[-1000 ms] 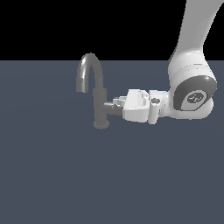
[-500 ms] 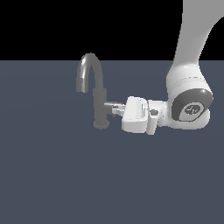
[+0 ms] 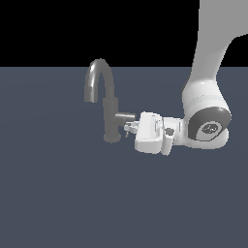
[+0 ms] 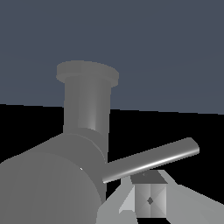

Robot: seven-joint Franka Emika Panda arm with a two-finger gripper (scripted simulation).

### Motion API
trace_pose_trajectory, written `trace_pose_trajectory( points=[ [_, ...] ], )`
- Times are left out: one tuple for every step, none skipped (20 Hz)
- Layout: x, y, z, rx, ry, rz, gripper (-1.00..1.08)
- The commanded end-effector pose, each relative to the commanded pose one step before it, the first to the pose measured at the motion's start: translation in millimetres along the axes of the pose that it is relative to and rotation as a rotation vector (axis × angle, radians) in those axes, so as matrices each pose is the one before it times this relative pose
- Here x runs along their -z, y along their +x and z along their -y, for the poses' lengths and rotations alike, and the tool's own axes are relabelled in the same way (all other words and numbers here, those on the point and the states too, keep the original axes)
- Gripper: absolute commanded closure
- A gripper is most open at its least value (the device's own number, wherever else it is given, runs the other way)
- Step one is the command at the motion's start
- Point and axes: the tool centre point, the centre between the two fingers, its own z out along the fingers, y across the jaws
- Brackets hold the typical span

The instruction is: Turn on the faucet by rotating a designated handle.

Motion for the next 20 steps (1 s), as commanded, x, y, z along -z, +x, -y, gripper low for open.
trace_pose_trajectory(
  points=[
    [1.15, 18.65, 2.08, -0.01595, 0.00830, -0.01081, 1.08],
    [0.17, 3.81, 1.00, -0.00210, 0.00021, -0.00056, 1.08],
    [0.17, 3.86, 1.01, -0.00220, 0.00022, -0.00059, 1.08],
    [0.17, 3.79, 1.00, -0.00210, 0.00021, -0.00056, 1.08],
    [0.17, 3.83, 1.00, -0.00220, 0.00022, -0.00059, 1.08],
    [0.17, 3.76, 0.99, -0.00210, 0.00021, -0.00056, 1.08],
    [0.17, 3.75, 0.99, -0.00210, 0.00021, -0.00056, 1.08],
    [0.17, 3.73, 0.99, -0.00210, 0.00021, -0.00057, 1.08],
    [0.17, 3.72, 0.99, -0.00210, 0.00021, -0.00057, 1.08],
    [0.17, 3.70, 0.99, -0.00210, 0.00021, -0.00057, 1.08],
    [0.17, 3.69, 0.99, -0.00210, 0.00021, -0.00057, 1.08],
    [0.00, 0.00, 0.00, 0.00000, 0.00000, 0.00000, 1.08],
    [14.42, -14.88, 6.10, 0.02323, 0.01695, -0.00192, 1.08],
    [-0.74, 1.44, 2.50, -0.00130, -0.00082, 0.00007, 1.08],
    [-0.74, 1.43, 2.48, -0.00130, -0.00082, 0.00007, 1.08],
    [-0.73, 1.43, 2.47, -0.00130, -0.00082, 0.00007, 1.08],
    [-0.73, 1.42, 2.45, -0.00130, -0.00082, 0.00007, 1.08],
    [-0.68, 1.34, 2.44, -0.00117, -0.00074, 0.00006, 1.08],
    [-0.77, 1.48, 2.41, -0.00143, -0.00090, 0.00007, 1.08],
    [-0.68, 1.33, 2.40, -0.00117, -0.00074, 0.00006, 1.08]
  ],
)
